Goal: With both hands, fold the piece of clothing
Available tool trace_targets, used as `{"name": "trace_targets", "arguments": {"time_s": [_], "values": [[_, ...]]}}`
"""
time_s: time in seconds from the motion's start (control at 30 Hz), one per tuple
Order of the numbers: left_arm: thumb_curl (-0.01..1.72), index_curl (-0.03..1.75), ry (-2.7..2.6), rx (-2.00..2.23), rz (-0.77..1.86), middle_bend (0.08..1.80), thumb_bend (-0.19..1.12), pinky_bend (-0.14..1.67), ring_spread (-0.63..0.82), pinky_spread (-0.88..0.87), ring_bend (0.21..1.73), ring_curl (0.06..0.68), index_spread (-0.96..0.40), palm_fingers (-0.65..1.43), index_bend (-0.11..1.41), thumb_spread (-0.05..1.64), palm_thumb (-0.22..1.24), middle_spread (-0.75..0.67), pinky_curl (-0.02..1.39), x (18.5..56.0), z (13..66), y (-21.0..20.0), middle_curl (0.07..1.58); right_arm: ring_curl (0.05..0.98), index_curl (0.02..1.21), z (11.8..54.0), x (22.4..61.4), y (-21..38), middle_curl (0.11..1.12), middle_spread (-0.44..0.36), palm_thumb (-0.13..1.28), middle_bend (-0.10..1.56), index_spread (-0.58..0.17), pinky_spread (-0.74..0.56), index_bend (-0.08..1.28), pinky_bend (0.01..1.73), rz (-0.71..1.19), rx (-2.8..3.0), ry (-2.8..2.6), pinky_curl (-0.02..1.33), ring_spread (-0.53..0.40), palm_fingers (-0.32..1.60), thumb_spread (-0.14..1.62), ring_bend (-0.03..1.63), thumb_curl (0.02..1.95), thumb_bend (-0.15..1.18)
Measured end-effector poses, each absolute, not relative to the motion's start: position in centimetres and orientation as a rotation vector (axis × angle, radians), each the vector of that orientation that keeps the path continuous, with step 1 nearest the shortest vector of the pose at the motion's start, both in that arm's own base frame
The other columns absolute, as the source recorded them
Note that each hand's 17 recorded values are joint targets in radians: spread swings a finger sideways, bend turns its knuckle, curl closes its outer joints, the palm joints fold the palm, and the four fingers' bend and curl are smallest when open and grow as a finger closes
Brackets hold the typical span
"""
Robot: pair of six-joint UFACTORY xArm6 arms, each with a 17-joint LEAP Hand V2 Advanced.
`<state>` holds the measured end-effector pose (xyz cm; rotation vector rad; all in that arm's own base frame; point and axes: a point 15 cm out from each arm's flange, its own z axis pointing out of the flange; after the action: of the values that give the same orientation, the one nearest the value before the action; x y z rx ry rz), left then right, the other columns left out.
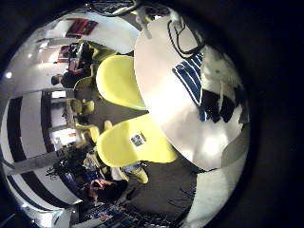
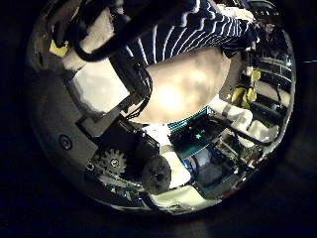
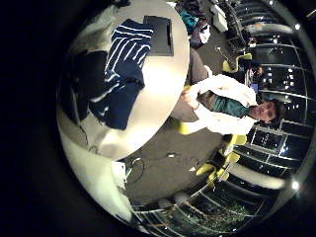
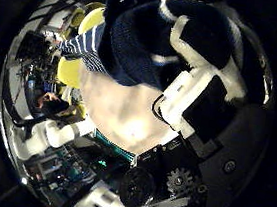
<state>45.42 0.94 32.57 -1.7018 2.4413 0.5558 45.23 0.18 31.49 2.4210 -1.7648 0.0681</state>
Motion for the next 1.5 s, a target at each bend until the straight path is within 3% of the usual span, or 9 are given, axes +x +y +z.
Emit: {"name": "trace_targets", "arguments": {"time_s": [0.37, 0.4, 0.43, 0.63, 0.77, 0.87, 1.0, 1.23, 1.5], "values": [[0.59, 1.53, 2.431, -1.784, 0.690, 0.79, -0.01, 0.95, -0.48, -0.69, 1.28, 0.516, -0.59, 1.05, 0.18, 1.11, 0.72, -0.68, 0.70, 53.7, 24.0, 0.1, 1.10, 0.779, 0.95, 21.3, 55.6, -0.4, 0.87, -0.166, 0.89, 1.20, -0.329, -0.31, 0.94, 1.02, -0.065, 2.328, -1.745, 1.04, -0.255, 0.94, 1.36, 1.31, 0.48, -0.01], [0.59, 1.53, 2.420, -1.791, 0.683, 0.79, -0.01, 0.95, -0.48, -0.69, 1.27, 0.515, -0.59, 1.05, 0.18, 1.11, 0.72, -0.68, 0.70, 54.0, 23.7, 0.2, 1.10, 0.810, 0.98, 20.6, 55.9, -0.6, 0.77, -0.202, 0.89, 0.69, -0.335, -0.31, 1.07, 1.13, -0.064, 2.314, -1.763, 1.06, -0.258, 0.60, 1.36, 1.44, 0.48, -0.01], [0.59, 1.53, 2.412, -1.792, 0.668, 0.79, -0.01, 0.95, -0.48, -0.69, 1.27, 0.515, -0.59, 1.05, 0.18, 1.11, 0.72, -0.68, 0.70, 54.6, 23.2, 0.5, 1.10, 0.783, 0.96, 20.5, 56.5, -0.7, 0.87, -0.183, 0.88, 1.16, -0.329, -0.32, 0.96, 1.04, -0.041, 2.314, -1.786, 1.04, -0.255, 0.93, 1.36, 1.34, 0.47, -0.01], [0.59, 1.54, 2.369, -1.861, 0.682, 0.79, -0.02, 0.93, -0.48, -0.70, 1.27, 0.519, -0.57, 1.03, 0.18, 1.10, 0.71, -0.68, 0.71, 55.4, 20.2, 2.5, 1.10, 0.771, 0.94, 18.4, 59.8, -0.8, 0.86, -0.194, 0.84, 1.19, -0.343, -0.35, 0.86, 0.98, 0.069, 2.315, -1.889, 1.02, -0.260, 0.89, 1.35, 1.31, 0.44, -0.02], [0.56, 1.51, 2.337, -1.891, 0.647, 0.79, -0.04, 0.87, -0.49, -0.70, 1.22, 0.514, -0.56, 0.91, 0.19, 1.09, 0.64, -0.68, 0.71, 56.2, 19.7, 3.9, 1.09, 0.745, 0.83, 18.6, 61.4, -1.4, 0.80, -0.242, 0.77, 1.09, -0.368, -0.43, 0.44, 0.92, 0.135, 2.328, -1.942, 0.96, -0.277, 0.51, 1.35, 1.34, 0.41, -0.03], [0.53, 1.46, 2.318, -1.925, 0.627, 0.74, -0.04, 0.83, -0.50, -0.69, 1.17, 0.508, -0.56, 0.74, 0.19, 1.09, 0.57, -0.67, 0.72, 56.2, 19.9, 5.0, 1.07, 0.723, 0.77, 18.7, 61.4, -1.7, 0.75, -0.270, 0.73, 0.95, -0.385, -0.40, 0.34, 0.87, 0.132, 2.317, -1.965, 0.94, -0.279, 0.27, 1.35, 1.31, 0.39, -0.02], [0.46, 1.34, 2.302, -1.990, 0.551, 0.47, -0.06, 0.86, -0.48, -0.66, 1.20, 0.522, -0.51, 0.38, 0.11, 1.11, 0.42, -0.57, 0.76, 56.1, 21.2, 5.4, 1.00, 0.616, 0.64, 19.8, 62.0, -1.8, 0.61, -0.215, 0.65, 0.66, -0.402, -0.15, 0.28, 0.77, 0.167, 2.329, -1.990, 0.89, -0.202, 0.00, 1.33, 1.08, 0.37, -0.03], [0.39, 1.08, 2.245, -2.050, 0.342, 0.24, -0.03, 0.81, -0.27, -0.48, 1.07, 0.486, -0.34, 0.02, 0.13, 1.15, 0.31, -0.25, 0.78, 56.7, 26.5, 5.7, 0.86, 0.499, 0.53, 26.0, 62.1, -3.8, 0.50, -0.140, 0.53, 0.50, -0.393, 0.21, 0.22, 0.67, 0.250, 2.323, -2.114, 0.77, -0.055, 0.06, 1.32, 0.90, 0.34, -0.03], [0.34, 0.83, 2.305, -2.013, 0.283, 0.20, -0.02, 0.54, 0.02, -0.08, 0.87, 0.379, -0.13, 0.00, 0.16, 1.16, 0.26, 0.05, 0.68, 51.2, 33.3, 4.2, 0.69, 0.473, 0.46, 34.6, 57.0, -6.5, 0.47, -0.199, 0.42, 0.49, -0.357, 0.30, 0.17, 0.61, 0.231, 2.265, -2.194, 0.70, -0.080, 0.26, 1.28, 0.95, 0.30, -0.03]]}}
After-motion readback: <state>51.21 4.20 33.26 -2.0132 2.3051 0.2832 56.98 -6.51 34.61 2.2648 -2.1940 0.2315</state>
